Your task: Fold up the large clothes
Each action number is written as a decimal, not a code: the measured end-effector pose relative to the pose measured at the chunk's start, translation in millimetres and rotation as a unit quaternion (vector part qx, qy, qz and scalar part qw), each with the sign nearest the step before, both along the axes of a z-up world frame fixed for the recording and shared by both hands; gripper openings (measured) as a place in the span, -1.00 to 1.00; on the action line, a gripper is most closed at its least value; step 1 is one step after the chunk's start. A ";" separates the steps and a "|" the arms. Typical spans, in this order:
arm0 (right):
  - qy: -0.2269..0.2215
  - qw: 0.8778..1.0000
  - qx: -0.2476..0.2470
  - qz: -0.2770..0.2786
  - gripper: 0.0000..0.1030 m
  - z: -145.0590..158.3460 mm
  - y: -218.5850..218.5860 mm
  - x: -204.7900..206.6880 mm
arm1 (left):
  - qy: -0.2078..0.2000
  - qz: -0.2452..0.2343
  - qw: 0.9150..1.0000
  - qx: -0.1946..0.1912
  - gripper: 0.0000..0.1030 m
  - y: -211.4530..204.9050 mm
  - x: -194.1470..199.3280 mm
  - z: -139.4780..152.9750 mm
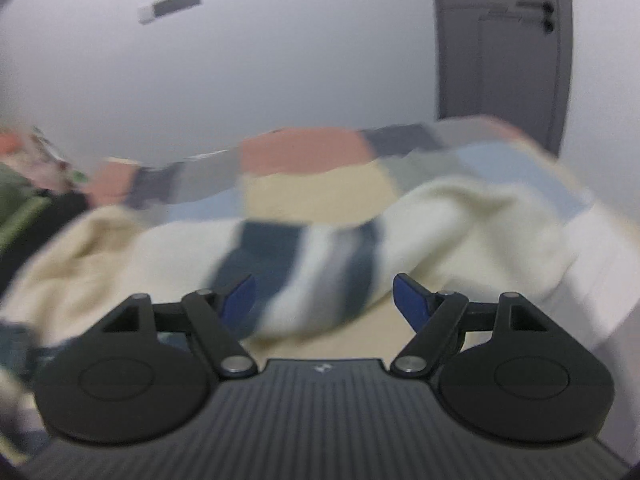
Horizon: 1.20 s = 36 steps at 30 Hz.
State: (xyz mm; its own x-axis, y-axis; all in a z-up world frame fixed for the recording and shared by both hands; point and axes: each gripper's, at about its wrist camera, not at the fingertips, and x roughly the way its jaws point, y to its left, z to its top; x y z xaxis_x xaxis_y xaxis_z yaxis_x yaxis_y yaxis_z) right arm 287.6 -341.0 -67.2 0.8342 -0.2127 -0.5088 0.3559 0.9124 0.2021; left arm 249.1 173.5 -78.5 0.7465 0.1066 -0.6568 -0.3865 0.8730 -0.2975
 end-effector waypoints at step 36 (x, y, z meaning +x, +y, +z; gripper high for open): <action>0.061 0.975 0.134 0.168 0.49 -71.4 100.8 -99.7 | -0.004 0.059 0.980 0.191 -0.72 32.5 38.6 80.2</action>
